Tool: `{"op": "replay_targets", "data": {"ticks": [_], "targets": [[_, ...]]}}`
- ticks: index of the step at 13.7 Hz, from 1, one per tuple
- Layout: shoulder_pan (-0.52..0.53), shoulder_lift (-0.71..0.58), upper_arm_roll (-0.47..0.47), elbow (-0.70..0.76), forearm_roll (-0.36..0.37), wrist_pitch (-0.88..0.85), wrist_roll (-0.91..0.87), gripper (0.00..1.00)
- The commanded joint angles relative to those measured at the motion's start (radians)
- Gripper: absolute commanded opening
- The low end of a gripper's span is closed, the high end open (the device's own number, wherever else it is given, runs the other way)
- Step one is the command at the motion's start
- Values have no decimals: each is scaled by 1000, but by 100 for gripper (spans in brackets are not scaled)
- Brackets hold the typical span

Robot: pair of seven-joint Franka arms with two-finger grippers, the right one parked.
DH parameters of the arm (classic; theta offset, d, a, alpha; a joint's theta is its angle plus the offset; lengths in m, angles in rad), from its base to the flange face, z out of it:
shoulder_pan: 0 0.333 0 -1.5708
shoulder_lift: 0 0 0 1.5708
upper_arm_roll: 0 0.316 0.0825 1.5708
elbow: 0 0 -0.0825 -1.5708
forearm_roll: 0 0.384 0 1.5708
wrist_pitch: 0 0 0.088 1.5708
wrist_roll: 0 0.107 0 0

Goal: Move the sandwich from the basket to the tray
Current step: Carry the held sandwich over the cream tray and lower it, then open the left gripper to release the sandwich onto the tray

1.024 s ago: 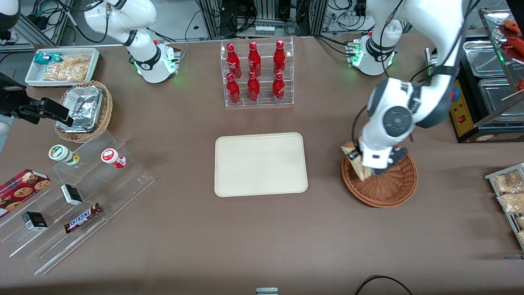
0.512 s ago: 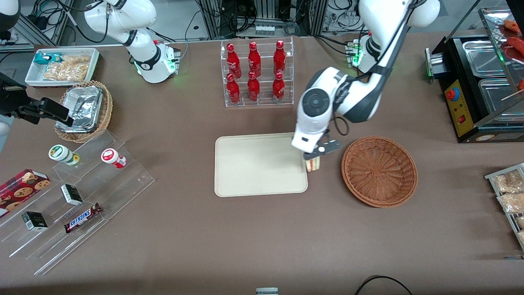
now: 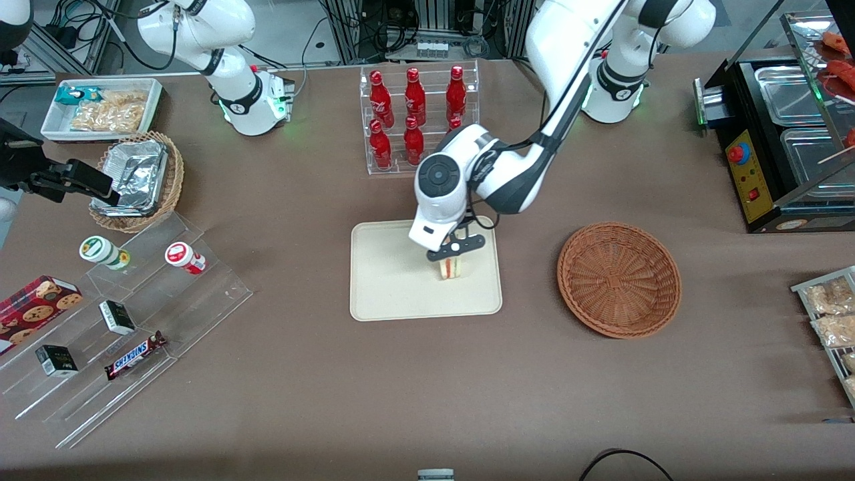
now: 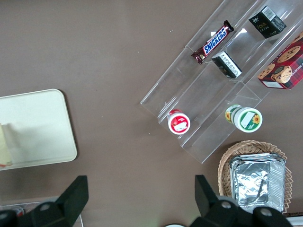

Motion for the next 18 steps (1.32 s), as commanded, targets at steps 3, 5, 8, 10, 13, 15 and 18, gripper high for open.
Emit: {"op": "replay_targets", "data": {"ticks": [3, 5, 8, 10, 13, 15, 18], "targets": [[-52, 104, 16, 147, 3, -17, -85, 5], [-54, 124, 16, 181, 51, -15, -139, 5], [-61, 137, 14, 187, 126, 24, -214, 5], [-64, 142, 13, 187, 126, 37, -217, 5], [-66, 154, 11, 187, 123, 38, -217, 8], [-61, 154, 10, 187, 115, 43, -211, 71], [-55, 127, 11, 187, 114, 37, -205, 100]]}}
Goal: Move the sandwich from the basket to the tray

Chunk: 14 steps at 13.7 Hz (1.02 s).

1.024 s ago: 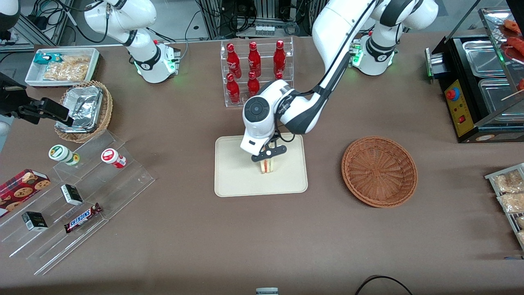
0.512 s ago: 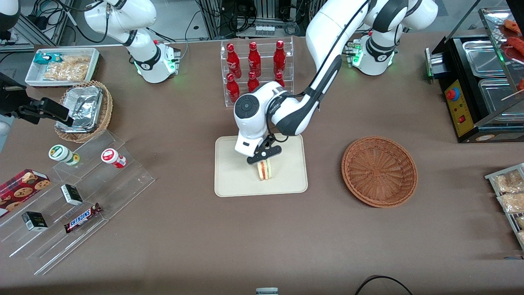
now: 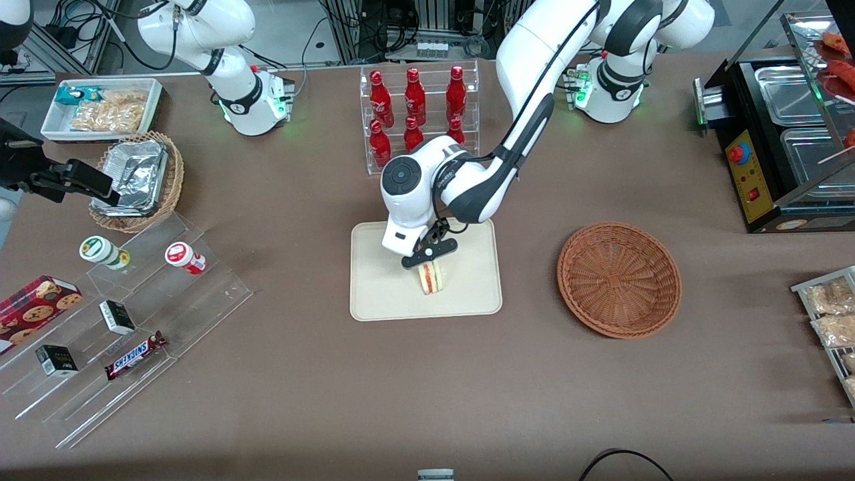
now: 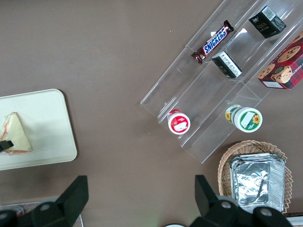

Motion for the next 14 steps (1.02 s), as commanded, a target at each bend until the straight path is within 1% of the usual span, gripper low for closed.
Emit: {"op": "replay_targets", "data": {"ticks": [1, 5, 6, 7, 8, 9, 10, 12, 14], "targets": [[-2, -32, 8, 25, -1, -13, -16, 100], [3, -115, 13, 16, -2, -48, -13, 100], [3, -124, 16, 13, -19, -74, -17, 100], [3, -130, 33, 14, -68, -108, -29, 100], [1, -144, 86, 11, -109, -148, -22, 100], [3, -171, 120, 2, -138, -197, -13, 100], [4, -191, 134, -9, -166, -228, -10, 100], [1, -207, 224, -32, -176, -284, 54, 100], [12, -250, 287, -58, -180, -366, 215, 100]]}}
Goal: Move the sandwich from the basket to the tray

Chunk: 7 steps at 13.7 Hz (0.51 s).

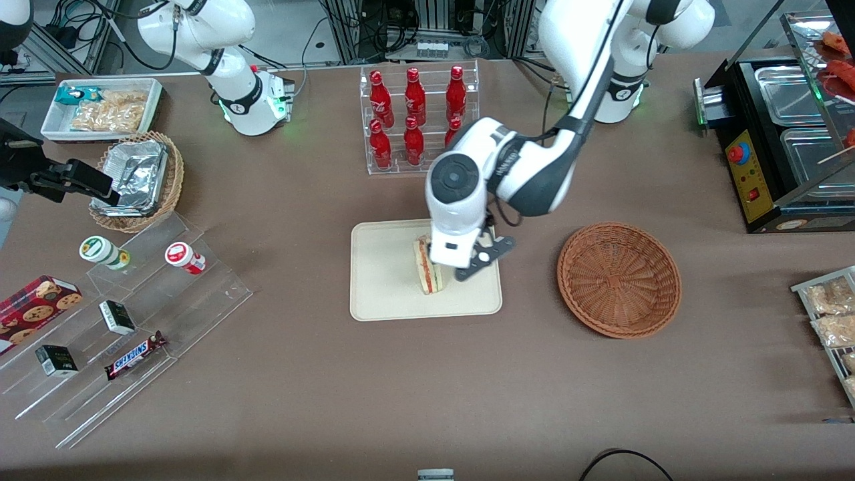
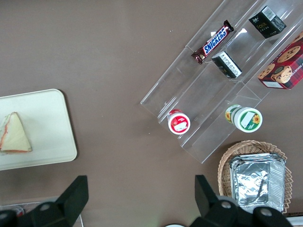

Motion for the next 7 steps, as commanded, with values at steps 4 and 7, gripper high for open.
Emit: {"op": "replay_targets", "data": {"ticks": [4, 7], "targets": [[113, -129, 68, -92, -26, -110, 302, 100], [151, -148, 71, -92, -24, -146, 362, 100]]}}
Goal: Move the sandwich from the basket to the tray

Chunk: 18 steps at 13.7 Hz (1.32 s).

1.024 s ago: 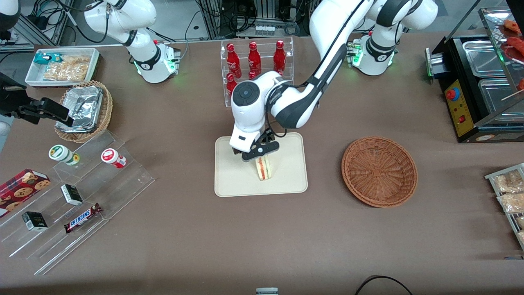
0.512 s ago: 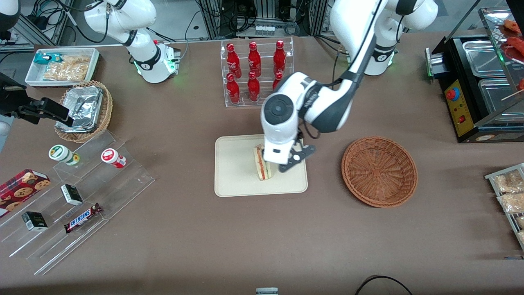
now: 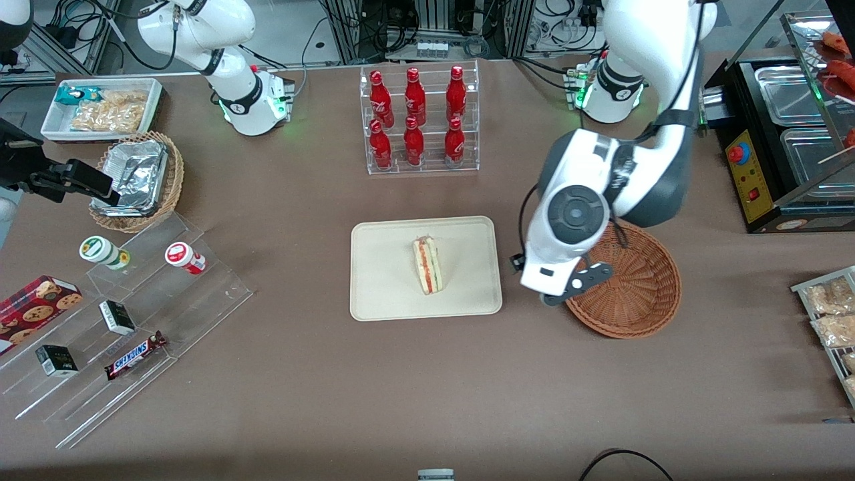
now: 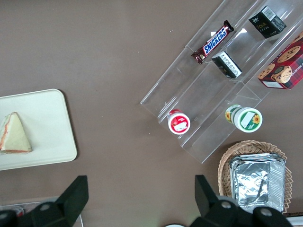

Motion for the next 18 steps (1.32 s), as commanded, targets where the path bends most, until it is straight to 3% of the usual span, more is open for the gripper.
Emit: {"op": "replay_targets", "data": {"ticks": [1, 5, 9, 12, 16, 18], "targets": [[30, -67, -1, -52, -13, -15, 55, 100], [318, -211, -217, -146, 1, -30, 239, 100], [511, -295, -323, -148, 4, -149, 472, 100], [641, -340, -400, -145, 62, -209, 631, 100], [717, -392, -432, -140, 96, -214, 684, 100], [729, -423, -432, -140, 154, -214, 727, 100]]}}
